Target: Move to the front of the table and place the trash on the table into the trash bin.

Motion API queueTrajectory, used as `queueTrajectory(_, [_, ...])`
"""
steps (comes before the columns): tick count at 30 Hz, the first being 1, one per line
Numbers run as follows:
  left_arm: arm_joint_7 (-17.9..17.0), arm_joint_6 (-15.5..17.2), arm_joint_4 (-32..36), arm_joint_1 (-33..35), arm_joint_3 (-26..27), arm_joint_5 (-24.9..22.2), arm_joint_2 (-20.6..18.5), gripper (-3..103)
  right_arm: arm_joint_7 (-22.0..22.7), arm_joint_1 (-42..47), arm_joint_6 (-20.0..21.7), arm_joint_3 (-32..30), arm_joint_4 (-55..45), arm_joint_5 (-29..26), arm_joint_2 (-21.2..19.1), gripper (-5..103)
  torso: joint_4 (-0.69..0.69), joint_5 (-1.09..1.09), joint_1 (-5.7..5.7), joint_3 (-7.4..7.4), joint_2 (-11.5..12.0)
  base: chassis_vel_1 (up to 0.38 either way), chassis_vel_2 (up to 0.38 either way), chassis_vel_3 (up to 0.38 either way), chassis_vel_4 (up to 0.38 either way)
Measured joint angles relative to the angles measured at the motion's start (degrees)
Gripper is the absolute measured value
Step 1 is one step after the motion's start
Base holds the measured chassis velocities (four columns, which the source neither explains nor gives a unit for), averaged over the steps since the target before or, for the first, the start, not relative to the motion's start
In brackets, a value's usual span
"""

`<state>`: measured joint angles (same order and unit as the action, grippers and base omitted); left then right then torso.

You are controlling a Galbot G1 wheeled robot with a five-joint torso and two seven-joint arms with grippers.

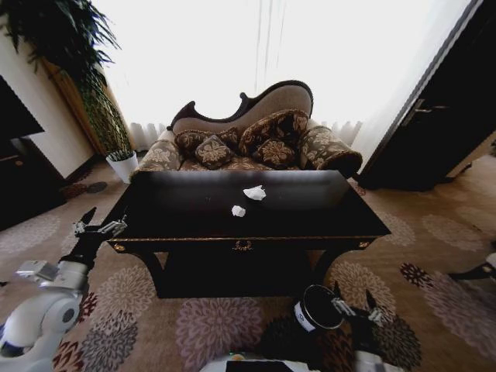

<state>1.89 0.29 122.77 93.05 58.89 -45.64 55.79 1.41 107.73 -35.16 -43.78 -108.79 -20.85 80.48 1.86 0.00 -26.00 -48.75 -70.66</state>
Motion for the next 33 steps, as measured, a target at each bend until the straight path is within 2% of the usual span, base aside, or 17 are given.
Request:
queueTrajectory(10, [0.0,0.0,0.0,0.0,0.0,0.0,0.0,100,0.09,-0.87,4.64,-5.05,-4.59,-2.89,-6.7,100,0.0,0.0,0.0,0.0,0.0,0.0,0.0,0.0,0.0])
queueTrajectory(15, [0.0,0.0,0.0,0.0,0.0,0.0,0.0,100,-0.05,-1.99,10.09,-5.43,-9.54,-5.77,-11.76,100,0.01,0.0,0.0,-0.01,0.0,0.0,0.0,0.0,0.0])
queueTrajectory(16, [0.0,0.0,0.0,0.0,0.0,0.0,0.0,100,-0.05,-1.99,10.09,-5.43,-9.54,-5.77,-11.76,100,0.01,0.0,0.0,-0.01,0.0,0.0,0.0,0.0,0.0])
queueTrajectory(20, [0.0,0.0,0.0,0.0,0.0,0.0,0.0,100,0.42,-3.77,15.71,-5.02,-13.78,-8.35,-19.43,100,-0.01,-0.01,0.0,-0.01,0.0,0.0,0.0,0.0,0.0])
queueTrajectory(21, [0.0,0.0,0.0,0.0,0.0,0.0,0.0,100,0.42,-3.77,15.71,-5.02,-13.78,-8.35,-19.43,100,-0.01,-0.01,0.0,-0.01,0.0,0.0,0.0,0.0,0.0])
queueTrajectory(26, [0.0,0.0,0.0,0.0,0.0,0.0,0.0,100,1.17,-6.85,21.67,-2.92,-17.04,-11.06,-26.55,100,-0.01,-0.01,-0.01,-0.01,0.01,0.0,0.0,0.0,0.0])
queueTrajectory(27, [0.0,0.0,0.0,0.0,0.0,0.0,0.0,100,1.17,-6.85,21.67,-2.92,-17.04,-11.06,-26.55,100,-0.01,-0.01,-0.01,-0.01,0.01,0.0,0.0,0.0,0.0])
queueTrajectory(31, [0.0,0.0,0.0,0.0,0.0,0.0,0.0,100,3.08,-11.18,26.71,0.31,-17.41,-13.29,-32.1,100,0.0,0.0,-0.01,-0.01,0.01,0.0,0.0,0.0,0.0])
queueTrajectory(32, [0.0,0.0,0.0,0.0,0.0,0.0,0.0,100,3.08,-11.18,26.71,0.31,-17.41,-13.29,-32.1,100,0.0,0.0,-0.01,-0.01,0.01,0.0,0.0,0.0,0.0])
queueTrajectory(33, [0.0,0.0,0.0,0.0,0.0,0.0,0.0,100,3.58,-12.42,27.95,1.37,-17.4,-14.22,-34.06,100,0.0,0.0,-0.01,-0.01,0.01,0.0,0.0,0.0,0.0])
